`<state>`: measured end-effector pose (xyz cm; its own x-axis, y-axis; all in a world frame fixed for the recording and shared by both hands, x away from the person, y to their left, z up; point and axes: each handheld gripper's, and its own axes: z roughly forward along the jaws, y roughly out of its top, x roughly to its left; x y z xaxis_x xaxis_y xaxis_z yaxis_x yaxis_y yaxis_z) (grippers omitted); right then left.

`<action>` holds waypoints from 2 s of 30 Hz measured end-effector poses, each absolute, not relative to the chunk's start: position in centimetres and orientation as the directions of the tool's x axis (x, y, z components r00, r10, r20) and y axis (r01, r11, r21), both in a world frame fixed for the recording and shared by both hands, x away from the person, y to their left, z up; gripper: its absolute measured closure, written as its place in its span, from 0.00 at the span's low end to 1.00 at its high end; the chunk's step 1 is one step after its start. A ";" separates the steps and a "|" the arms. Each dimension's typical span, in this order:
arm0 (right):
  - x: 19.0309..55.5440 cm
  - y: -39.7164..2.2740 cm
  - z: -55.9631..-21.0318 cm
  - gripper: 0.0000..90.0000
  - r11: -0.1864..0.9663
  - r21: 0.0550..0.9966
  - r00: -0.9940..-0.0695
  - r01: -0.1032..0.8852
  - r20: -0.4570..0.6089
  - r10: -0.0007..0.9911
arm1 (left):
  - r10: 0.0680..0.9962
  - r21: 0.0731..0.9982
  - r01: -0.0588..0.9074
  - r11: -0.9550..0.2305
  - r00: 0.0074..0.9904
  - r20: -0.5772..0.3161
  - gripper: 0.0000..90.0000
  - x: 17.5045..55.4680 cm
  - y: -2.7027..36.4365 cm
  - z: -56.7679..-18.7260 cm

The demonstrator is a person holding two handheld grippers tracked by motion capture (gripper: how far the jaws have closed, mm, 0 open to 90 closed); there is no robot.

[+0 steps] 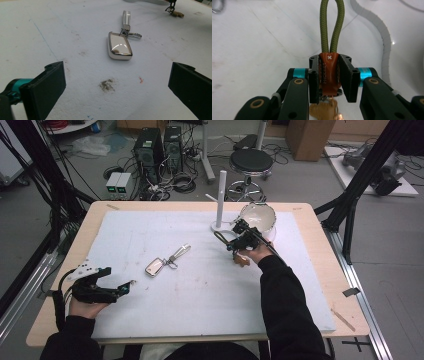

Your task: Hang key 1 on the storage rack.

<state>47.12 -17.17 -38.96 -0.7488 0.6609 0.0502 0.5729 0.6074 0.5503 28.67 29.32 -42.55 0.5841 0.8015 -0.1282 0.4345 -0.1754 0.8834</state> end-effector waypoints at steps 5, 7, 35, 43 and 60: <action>46.5 -17.8 -38.0 0.79 0.580 0.589 -0.747 0.563 0.061 0.662 | 0.802 0.883 0.435 -0.175 0.584 -0.129 0.02 28.7 29.3 -42.6; 46.3 -18.0 -37.5 0.79 0.577 0.606 -0.752 0.547 0.053 0.657 | 0.802 0.883 0.435 -0.175 0.584 -0.128 0.02 28.7 29.3 -42.5; 44.7 -21.2 -31.8 0.79 0.385 0.806 -0.676 0.450 0.026 0.737 | 0.800 0.877 0.448 -0.173 0.583 -0.140 0.02 28.9 29.1 -42.7; 44.9 -20.8 -29.9 0.79 0.382 0.820 -0.669 0.426 0.002 0.743 | 0.806 0.879 0.447 -0.167 0.576 -0.139 0.02 28.9 29.2 -42.6; 45.8 -18.2 -27.8 0.79 0.435 0.816 -0.674 0.380 -0.078 0.735 | 0.804 0.881 0.443 -0.164 0.577 -0.140 0.02 29.0 29.3 -42.7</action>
<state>45.82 -18.18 -27.81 -0.6738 0.7348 -0.0775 0.3803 0.4349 0.8162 28.95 29.27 -42.67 0.5772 0.8045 -0.1403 0.4430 -0.1641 0.8814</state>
